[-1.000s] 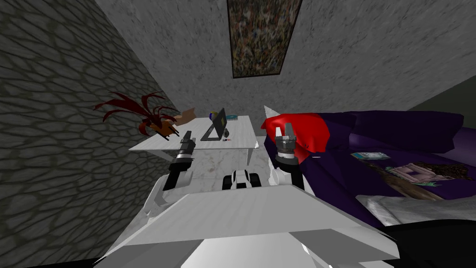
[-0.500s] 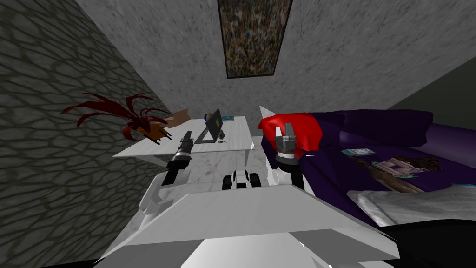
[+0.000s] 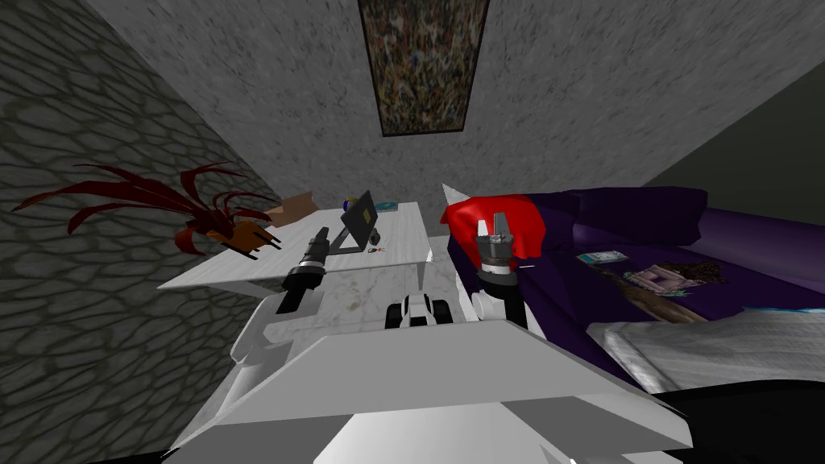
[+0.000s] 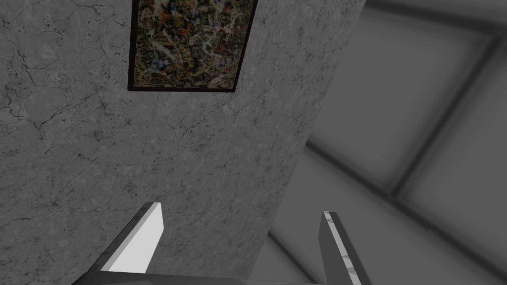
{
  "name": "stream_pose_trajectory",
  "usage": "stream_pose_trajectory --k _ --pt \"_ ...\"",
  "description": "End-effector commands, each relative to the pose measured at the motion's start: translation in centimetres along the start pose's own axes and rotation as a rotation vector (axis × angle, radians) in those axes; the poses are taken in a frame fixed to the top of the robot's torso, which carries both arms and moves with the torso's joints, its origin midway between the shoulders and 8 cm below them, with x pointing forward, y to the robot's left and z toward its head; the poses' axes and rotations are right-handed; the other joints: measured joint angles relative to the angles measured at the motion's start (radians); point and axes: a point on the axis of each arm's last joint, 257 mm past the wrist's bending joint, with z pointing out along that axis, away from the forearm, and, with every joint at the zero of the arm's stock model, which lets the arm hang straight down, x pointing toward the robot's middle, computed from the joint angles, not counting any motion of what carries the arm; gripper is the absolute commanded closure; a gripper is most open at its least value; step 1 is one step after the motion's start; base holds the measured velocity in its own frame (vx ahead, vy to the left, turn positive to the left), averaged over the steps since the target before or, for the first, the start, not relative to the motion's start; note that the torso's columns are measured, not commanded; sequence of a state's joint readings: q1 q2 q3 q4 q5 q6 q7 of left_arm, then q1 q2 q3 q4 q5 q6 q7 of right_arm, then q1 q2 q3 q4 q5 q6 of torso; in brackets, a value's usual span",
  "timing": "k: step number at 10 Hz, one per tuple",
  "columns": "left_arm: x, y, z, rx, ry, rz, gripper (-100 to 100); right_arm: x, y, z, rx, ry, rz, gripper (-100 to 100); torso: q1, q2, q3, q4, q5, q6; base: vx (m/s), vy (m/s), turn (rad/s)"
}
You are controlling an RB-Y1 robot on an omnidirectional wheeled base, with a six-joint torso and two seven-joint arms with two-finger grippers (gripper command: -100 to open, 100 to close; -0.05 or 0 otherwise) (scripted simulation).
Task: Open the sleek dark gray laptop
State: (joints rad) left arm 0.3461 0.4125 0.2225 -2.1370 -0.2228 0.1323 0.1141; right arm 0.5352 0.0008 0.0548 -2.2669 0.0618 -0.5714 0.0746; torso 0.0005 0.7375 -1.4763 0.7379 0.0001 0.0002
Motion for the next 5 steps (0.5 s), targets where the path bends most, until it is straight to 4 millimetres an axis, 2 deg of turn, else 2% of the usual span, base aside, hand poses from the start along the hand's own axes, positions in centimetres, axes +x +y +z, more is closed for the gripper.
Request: stream_pose_trajectory --k 1,5 --pt "-1.7 1.7 0.6 -0.063 -0.016 0.072 -100 0.0 0.0 0.0 0.0 0.0 0.0 0 0.0 0.0 0.0 0.0 0.0 0.0 0.056 -0.07 -0.102" --pt "-4.7 3.4 1.5 -0.143 -0.049 0.177 -100 0.0 0.0 0.0 0.0 0.0 0.0 0 -0.001 0.001 0.001 0.0 0.0 0.0 0.059 -0.081 -0.107"
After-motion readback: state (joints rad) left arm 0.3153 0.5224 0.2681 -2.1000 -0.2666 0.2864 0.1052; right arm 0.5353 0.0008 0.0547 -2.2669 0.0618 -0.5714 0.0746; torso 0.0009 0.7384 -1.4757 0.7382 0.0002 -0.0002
